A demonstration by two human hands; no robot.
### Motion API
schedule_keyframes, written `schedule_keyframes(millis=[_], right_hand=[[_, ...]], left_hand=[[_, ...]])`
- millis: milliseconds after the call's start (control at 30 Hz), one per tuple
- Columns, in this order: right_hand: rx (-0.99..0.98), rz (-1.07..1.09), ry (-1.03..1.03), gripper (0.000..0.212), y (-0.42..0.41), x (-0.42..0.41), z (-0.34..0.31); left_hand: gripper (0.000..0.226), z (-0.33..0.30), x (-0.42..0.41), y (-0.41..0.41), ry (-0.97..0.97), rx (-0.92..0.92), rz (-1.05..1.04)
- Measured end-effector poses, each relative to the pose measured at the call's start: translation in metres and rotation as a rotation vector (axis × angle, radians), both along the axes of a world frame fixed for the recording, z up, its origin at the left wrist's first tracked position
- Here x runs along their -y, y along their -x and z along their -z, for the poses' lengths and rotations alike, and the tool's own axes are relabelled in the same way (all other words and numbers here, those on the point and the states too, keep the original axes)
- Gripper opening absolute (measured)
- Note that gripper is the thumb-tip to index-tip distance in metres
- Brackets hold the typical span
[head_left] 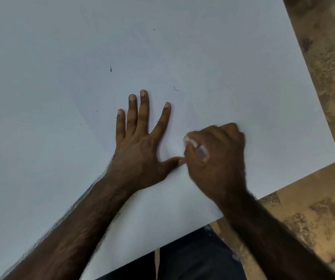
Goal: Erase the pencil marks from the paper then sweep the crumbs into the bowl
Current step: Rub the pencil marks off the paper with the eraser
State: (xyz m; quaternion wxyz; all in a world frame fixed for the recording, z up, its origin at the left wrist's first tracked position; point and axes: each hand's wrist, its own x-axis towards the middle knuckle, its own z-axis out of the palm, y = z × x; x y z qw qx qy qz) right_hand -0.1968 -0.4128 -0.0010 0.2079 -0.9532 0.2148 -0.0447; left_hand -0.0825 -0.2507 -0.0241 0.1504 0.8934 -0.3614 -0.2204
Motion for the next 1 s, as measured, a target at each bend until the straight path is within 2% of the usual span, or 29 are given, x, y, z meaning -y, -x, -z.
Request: schedule_keyframes(millis=[100,233,400,567,733,900,1000], right_hand=[[0.008,-0.084,-0.009,0.015,0.006,-0.005,-0.002],[0.051,0.091,-0.001,0.017,0.000,0.022,0.004],[-0.009,-0.156,0.004,0.014,0.005,-0.013,-0.004],[0.033,0.052,0.028,0.018,-0.013,0.028,0.003],[0.023,-0.162,0.000,0.012,-0.008,-0.011,-0.001],[0.065,0.040,0.042,0.016,-0.023,0.020,0.003],[0.034,-0.024,0.035,0.016,-0.016,-0.008,-0.001]], left_hand=[[0.117,0.001,0.000,0.000,0.008,0.001,-0.002],[0.120,0.000,-0.001,-0.001,-0.019,-0.004,0.002],[0.116,-0.001,0.000,-0.001,-0.011,-0.015,0.008],[0.121,-0.001,0.000,-0.001,-0.032,-0.007,0.014],[0.115,0.000,0.000,-0.002,-0.013,-0.014,0.015],[0.120,0.000,-0.001,-0.002,-0.037,0.006,0.020],[0.114,-0.001,0.000,-0.002,-0.022,-0.003,0.017]])
